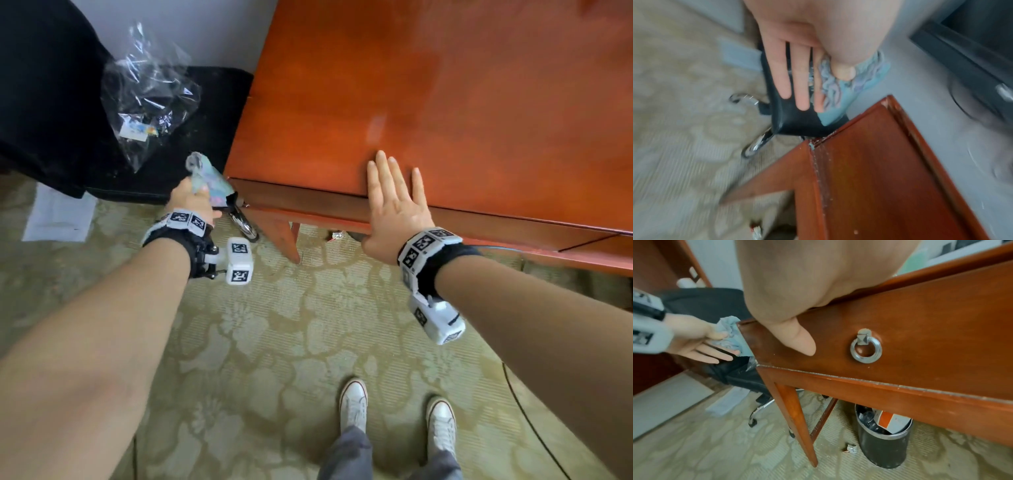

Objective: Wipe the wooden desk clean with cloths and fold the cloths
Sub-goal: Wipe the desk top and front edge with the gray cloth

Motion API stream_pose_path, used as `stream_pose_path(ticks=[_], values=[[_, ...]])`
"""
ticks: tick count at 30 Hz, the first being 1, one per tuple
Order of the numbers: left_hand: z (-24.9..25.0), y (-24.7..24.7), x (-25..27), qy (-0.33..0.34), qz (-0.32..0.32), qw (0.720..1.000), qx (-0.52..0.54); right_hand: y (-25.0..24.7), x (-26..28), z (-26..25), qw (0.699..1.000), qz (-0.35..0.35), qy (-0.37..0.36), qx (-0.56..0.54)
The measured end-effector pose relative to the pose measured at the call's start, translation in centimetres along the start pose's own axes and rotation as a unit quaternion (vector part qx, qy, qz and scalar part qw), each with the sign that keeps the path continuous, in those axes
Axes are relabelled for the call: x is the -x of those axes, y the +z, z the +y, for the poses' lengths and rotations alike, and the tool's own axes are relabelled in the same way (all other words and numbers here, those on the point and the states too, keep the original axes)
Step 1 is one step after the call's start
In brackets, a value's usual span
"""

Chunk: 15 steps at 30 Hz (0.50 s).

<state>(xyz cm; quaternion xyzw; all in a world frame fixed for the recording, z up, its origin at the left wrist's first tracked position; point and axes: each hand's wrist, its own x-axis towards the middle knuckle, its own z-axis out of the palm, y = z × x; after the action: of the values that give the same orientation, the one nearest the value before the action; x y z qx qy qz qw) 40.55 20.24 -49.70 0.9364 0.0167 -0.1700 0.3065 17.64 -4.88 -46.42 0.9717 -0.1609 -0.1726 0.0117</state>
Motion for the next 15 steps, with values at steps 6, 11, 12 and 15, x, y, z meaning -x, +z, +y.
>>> stream_pose_path(ticks=[6,11,12,15], values=[[-2.0,-0.3,1.6,0.099,0.028,0.993,-0.062,-0.3,0.0,0.2,1.0,-0.01,-0.005,-0.008],[1.2,-0.9,3.3,0.264,0.059,0.957,-0.104,-0.5,0.1,0.1,1.0,-0.011,-0.003,-0.006],[2.1,-0.1,3.6,0.289,0.042,0.946,-0.141,-0.4,0.1,0.1,1.0,-0.012,-0.002,-0.005],[4.9,3.6,6.0,0.291,-0.005,0.918,-0.27,-0.4,0.0,0.0,1.0,-0.012,-0.002,-0.006]])
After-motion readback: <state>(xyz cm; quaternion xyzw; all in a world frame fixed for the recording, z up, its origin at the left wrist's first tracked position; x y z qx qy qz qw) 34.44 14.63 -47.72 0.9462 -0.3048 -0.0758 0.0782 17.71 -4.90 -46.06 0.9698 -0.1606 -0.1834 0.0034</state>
